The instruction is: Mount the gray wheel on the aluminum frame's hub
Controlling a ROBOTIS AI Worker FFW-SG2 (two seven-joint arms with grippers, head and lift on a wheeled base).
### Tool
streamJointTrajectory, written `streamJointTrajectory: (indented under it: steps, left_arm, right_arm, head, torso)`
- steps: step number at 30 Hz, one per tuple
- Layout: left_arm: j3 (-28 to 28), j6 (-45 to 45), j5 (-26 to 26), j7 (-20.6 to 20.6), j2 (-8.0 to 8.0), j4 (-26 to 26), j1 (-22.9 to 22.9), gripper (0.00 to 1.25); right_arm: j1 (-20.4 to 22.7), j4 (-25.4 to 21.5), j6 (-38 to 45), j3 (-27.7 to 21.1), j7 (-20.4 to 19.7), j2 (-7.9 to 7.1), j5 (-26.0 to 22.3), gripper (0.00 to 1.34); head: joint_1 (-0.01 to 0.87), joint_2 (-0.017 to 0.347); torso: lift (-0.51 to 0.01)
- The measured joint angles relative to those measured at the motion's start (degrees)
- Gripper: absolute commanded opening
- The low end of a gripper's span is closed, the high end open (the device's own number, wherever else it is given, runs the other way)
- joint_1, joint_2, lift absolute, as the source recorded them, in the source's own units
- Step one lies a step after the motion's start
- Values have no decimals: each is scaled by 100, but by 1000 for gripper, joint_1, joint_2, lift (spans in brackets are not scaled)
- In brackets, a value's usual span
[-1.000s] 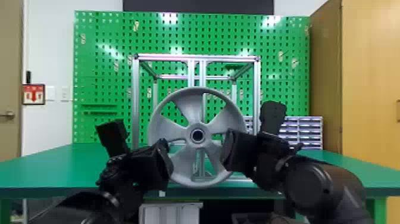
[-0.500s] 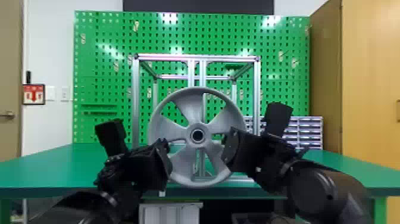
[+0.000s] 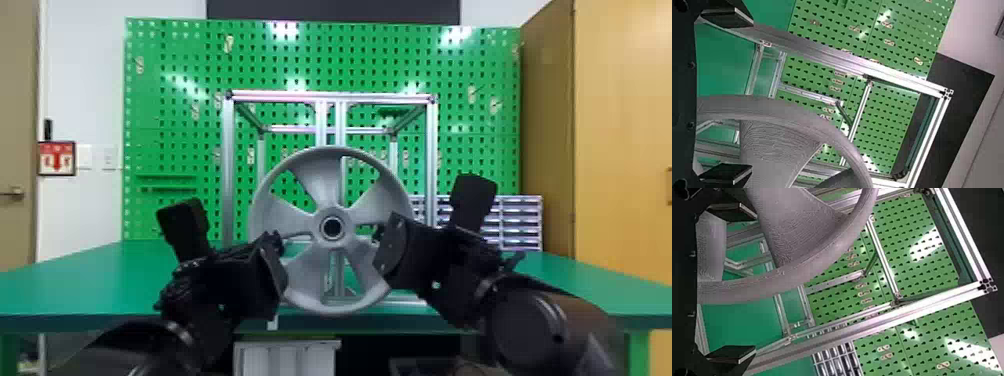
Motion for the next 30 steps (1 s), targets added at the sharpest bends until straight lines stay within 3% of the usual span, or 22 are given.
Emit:
streamJointTrajectory:
  steps: [12, 21, 30]
  left_arm:
    - [80, 97, -59, 9, 59, -254, 138, 1250]
    - [203, 215, -222, 18, 235, -829, 442, 1250]
    - [545, 475, -290, 18, 467, -1638, 1067, 1250]
  right_arm:
    - [206, -213, 1, -34, -1, -42, -31, 1223]
    - [605, -880, 9, -104, -1, -166, 58, 1223]
    - [1359, -1632, 32, -280, -1, -346, 99, 1221]
  head:
    - [-5, 6]
    - [-5, 6]
    - [-5, 6]
  torso:
    - [-499]
    - [-499]
    - [-499]
